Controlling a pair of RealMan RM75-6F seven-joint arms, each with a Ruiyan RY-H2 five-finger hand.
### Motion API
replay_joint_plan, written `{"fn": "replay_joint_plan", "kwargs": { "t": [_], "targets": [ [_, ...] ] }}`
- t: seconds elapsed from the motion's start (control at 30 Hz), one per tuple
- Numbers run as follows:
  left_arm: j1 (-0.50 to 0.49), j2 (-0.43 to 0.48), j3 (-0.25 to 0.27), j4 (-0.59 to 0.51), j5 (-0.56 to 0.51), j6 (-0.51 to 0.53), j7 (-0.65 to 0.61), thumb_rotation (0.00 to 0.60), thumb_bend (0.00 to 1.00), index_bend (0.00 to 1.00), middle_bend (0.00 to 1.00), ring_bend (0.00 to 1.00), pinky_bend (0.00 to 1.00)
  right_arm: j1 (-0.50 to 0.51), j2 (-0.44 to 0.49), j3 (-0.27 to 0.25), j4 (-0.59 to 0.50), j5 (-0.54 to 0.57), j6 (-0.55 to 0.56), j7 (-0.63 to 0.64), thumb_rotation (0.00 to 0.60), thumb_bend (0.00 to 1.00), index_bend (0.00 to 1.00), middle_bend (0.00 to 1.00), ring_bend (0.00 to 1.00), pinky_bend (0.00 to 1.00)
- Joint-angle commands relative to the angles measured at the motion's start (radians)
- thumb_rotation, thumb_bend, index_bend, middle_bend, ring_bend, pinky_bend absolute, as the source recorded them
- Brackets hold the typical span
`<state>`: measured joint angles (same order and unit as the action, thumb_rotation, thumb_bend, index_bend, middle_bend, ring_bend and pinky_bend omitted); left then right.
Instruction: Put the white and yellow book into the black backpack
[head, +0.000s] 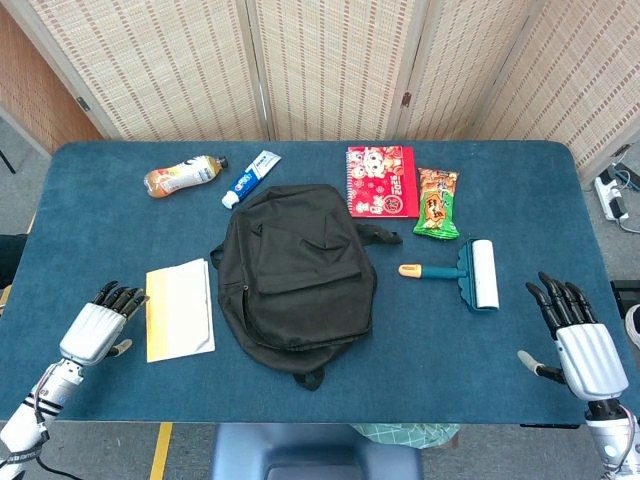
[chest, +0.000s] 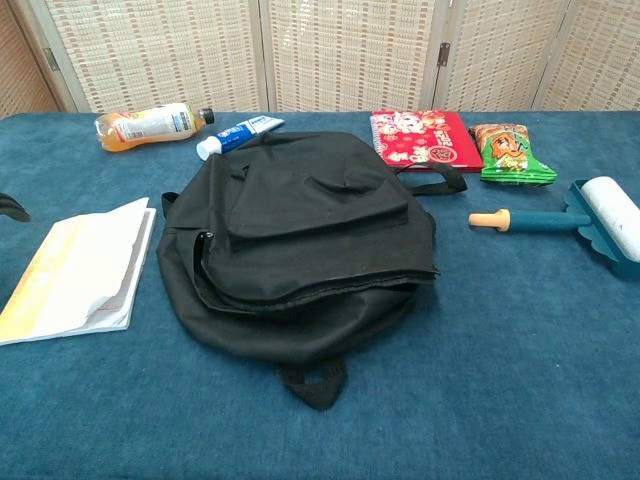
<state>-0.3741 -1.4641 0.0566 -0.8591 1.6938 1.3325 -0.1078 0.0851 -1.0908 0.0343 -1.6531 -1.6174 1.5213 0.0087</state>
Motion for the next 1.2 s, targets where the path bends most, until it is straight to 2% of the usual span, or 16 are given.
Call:
{"fn": "replay_joint_plan", "kwargs": {
  "t": [0.03,0.43,1.2],
  "targets": [
    [0.002,-0.062,0.027,0.11,0.033,0.039,-0.076,0.6,0.21,0.24,0.22,0.21,0.17,0.0,0.001,0.0,-0.002,-0.001,0.001,0.0,0.6,0.13,0.0,0.02,0.06,0.06],
    [0.008,-0.152,0.046,0.239,0.031,0.045,-0.137,0.6,0.21,0.24,0.22,0.21,0.17,-0.007,0.002,-0.003,-0.01,0.002,0.007,-0.006,0.6,0.13,0.0,0.02,0.06,0.06],
    [-0.004,-0.186,0.055,0.268,0.016,0.041,-0.166,0.6,0.21,0.25,0.22,0.21,0.17,-0.008,-0.002,-0.001,-0.009,0.013,0.002,-0.012,0.6,0.13,0.0,0.02,0.06,0.06]
  ]
}}
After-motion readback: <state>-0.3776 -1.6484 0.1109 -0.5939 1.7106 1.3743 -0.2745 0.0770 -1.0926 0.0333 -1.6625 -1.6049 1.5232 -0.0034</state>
